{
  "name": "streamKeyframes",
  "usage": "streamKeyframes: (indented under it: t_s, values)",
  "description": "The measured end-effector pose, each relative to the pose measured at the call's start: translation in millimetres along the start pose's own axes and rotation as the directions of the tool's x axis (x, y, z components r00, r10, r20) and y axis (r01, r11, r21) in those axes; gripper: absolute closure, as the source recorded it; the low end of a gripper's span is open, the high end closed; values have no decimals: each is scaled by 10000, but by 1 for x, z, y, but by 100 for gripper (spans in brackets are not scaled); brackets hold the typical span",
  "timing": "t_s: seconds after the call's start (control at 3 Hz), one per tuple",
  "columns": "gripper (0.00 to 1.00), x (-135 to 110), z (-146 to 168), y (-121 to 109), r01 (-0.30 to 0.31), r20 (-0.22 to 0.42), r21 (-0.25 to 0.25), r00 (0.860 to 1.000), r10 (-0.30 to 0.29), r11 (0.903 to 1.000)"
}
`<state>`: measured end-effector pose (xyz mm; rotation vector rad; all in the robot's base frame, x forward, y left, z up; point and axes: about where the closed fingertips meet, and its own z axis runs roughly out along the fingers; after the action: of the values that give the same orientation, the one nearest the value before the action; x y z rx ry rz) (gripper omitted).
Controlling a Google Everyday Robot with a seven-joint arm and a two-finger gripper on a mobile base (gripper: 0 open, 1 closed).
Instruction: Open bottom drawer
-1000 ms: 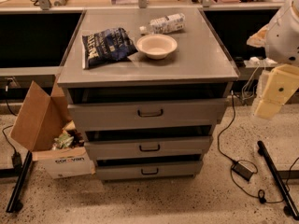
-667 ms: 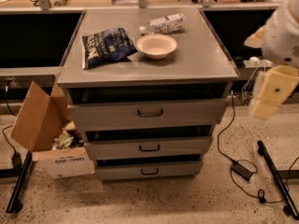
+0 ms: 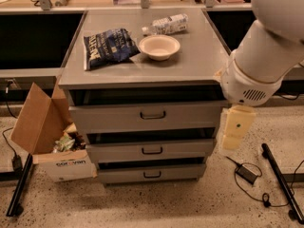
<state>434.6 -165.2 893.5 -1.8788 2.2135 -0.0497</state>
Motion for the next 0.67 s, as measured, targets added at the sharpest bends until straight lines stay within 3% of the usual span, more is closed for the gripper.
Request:
streamKeyframes:
  t_s: [0.33,0.67]
  values:
    - [0,-1,-2,-1,3,15,38,10000,-3,10000]
    - [0,6,26,8,237,156,-93,9996,-235,9997]
